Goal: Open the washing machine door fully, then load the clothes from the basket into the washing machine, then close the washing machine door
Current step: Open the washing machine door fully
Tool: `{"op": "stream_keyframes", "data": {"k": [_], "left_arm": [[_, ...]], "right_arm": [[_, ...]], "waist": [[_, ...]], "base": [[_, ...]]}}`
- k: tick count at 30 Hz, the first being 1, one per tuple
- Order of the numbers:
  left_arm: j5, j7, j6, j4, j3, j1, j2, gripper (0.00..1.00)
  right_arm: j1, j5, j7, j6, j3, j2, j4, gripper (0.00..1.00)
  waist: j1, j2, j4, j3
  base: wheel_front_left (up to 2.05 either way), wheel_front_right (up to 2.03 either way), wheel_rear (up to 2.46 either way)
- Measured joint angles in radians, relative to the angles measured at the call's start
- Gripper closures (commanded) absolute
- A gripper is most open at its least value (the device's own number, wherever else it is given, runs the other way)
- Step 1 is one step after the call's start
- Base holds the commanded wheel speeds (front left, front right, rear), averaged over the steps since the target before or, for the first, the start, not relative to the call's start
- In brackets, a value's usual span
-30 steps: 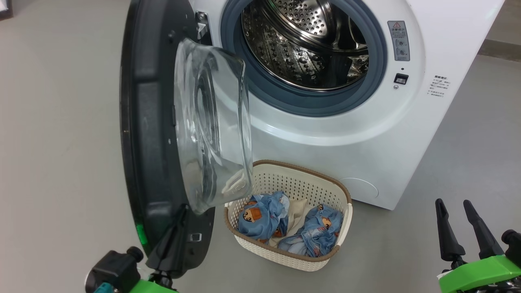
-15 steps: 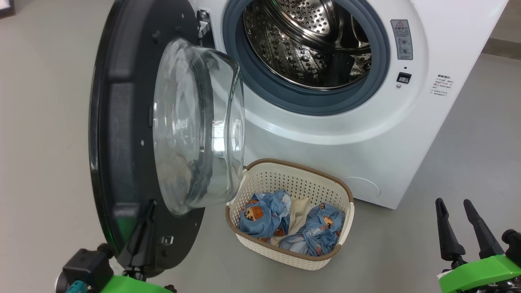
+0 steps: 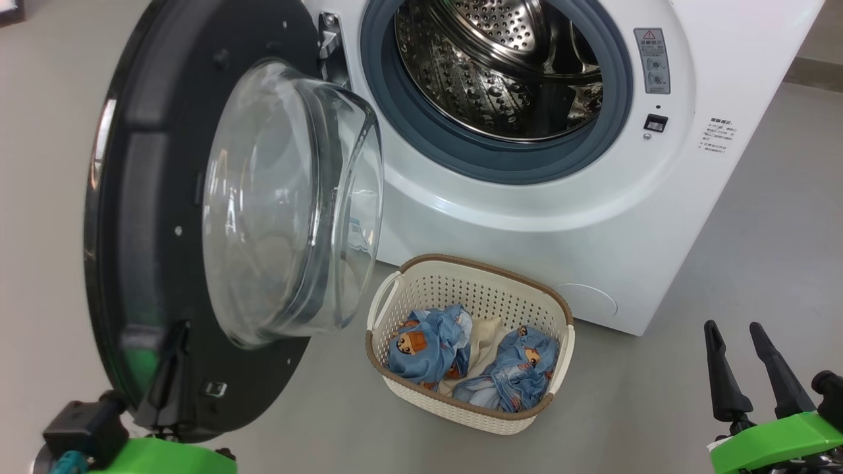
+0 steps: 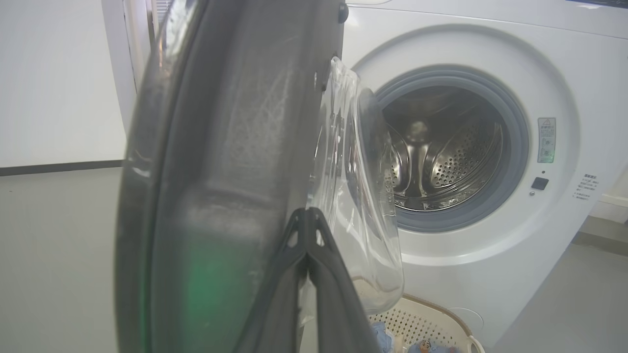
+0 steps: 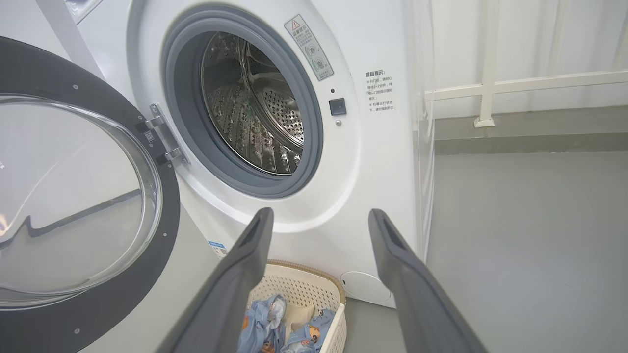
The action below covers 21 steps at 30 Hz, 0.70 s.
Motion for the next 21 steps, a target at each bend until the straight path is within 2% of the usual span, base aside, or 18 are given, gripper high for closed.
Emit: {"op": "stream_keyframes", "data": {"k": [6, 17, 21], "left_arm": [[-0.014, -0.008, 0.000, 0.037, 0.031, -0.018, 0.016, 1.00], [-0.040, -0.053, -0.012, 0.205, 0.097, -0.126, 0.042, 1.00], [-0.045, -0.070, -0.029, 0.269, 0.122, -0.164, 0.045, 1.00]], "right_arm": [[0.000, 0.000, 0.000, 0.000, 0.003, -0.001, -0.002, 0.00], [-0.003, 0.000, 0.000, 0.000, 0.012, -0.016, -0.004, 0.00], [-0.004, 0.000, 0.000, 0.000, 0.019, -0.024, -0.004, 0.00]], "waist": [[-0.0001, 0.0000, 0.002, 0.008], [-0.0001, 0.0000, 0.003, 0.037], [0.0000, 0.0000, 0.001, 0.049]], "base": [[0.00, 0.00, 0.00], [0.00, 0.00, 0.00], [0.00, 0.00, 0.00]]}}
